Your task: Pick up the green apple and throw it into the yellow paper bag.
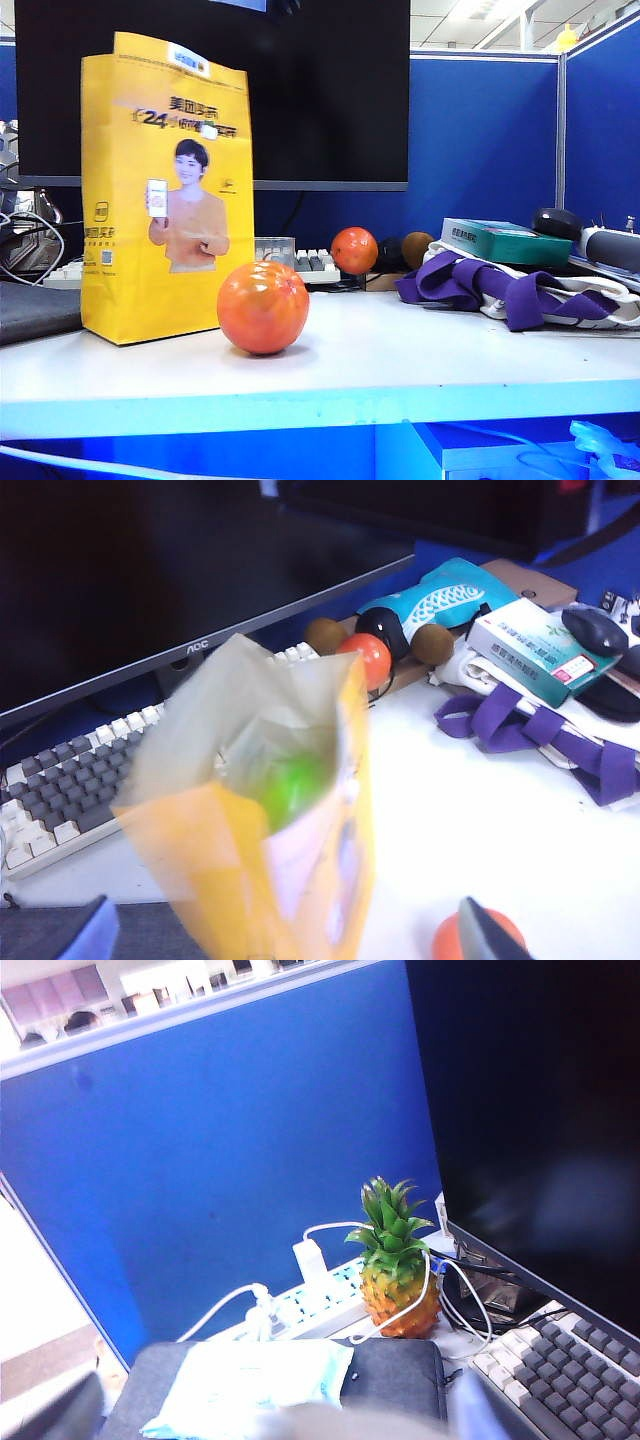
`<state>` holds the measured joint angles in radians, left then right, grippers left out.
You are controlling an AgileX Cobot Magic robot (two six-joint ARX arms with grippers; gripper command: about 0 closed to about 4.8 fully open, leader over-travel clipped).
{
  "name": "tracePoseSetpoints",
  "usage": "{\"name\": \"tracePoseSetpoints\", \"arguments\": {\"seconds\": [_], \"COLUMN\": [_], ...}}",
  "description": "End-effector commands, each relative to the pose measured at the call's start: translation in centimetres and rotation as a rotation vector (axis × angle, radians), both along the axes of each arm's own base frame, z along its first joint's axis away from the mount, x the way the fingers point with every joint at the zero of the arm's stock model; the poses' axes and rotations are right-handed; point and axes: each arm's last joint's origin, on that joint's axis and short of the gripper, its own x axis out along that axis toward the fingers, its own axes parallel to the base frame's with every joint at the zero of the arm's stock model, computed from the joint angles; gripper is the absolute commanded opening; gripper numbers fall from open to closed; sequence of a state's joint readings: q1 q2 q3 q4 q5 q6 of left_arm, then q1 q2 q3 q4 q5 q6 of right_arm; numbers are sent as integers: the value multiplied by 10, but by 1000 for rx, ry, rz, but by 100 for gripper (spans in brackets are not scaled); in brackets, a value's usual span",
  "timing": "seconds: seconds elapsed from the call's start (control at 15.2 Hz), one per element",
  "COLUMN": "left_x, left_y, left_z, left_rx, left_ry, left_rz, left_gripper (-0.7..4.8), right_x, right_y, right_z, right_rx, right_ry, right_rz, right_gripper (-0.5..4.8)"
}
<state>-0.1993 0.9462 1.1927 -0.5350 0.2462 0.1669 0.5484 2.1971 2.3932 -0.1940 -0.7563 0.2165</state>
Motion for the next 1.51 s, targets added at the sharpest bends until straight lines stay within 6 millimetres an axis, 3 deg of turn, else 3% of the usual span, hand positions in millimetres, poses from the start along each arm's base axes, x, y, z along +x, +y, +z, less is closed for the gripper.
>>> {"name": "tracePoseSetpoints", "arguments": {"seconds": [0.07, 0.2, 0.33, 0.39, 0.52, 0.66, 0.72, 0.85, 1.12, 1.18, 1.25, 1.31, 1.51], "left_x": [-1, -1, -4, -16, -38, -65, -74, -91, -101, -102, -102, -103, -110], "left_y": [0, 0, 5, 10, 14, 20, 21, 25, 25, 24, 24, 24, 23], "left_z": [3, 3, 5, 10, 19, 27, 28, 28, 3, -3, -10, -9, -2], "left_rx": [-8, -7, 10, 32, 21, 10, 21, 44, 39, 32, 6, -7, -58], "left_ry": [-22, -22, -30, -71, -143, -218, -239, -269, -252, -242, -220, -225, -293], "left_rz": [-3, 3, 154, 210, 217, 212, 212, 203, 126, 107, 111, 108, 16], "left_gripper": [479, 479, 479, 479, 479, 479, 479, 479, 479, 479, 479, 479, 479], "right_x": [-3, -4, -11, -25, -48, -98, -119, -155, -227, -245, -283, -303, -353], "right_y": [-2, -17, -42, -70, -95, -120, -122, -135, -170, -181, -205, -217, -240], "right_z": [7, 18, 39, 63, 86, 107, 114, 131, 168, 176, 185, 186, 174], "right_rx": [18, 24, 32, 36, -6, -219, -281, -292, -235, -240, -286, -312, -298], "right_ry": [-7, -17, -34, -54, -117, -267, -303, -346, -493, -527, -576, -568, -539], "right_rz": [-4, -44, -40, -10, -52, -209, -224, -219, -291, -383, -589, -666, -633], "right_gripper": [479, 479, 479, 479, 479, 479, 479, 479, 479, 479, 479, 479, 479]}}
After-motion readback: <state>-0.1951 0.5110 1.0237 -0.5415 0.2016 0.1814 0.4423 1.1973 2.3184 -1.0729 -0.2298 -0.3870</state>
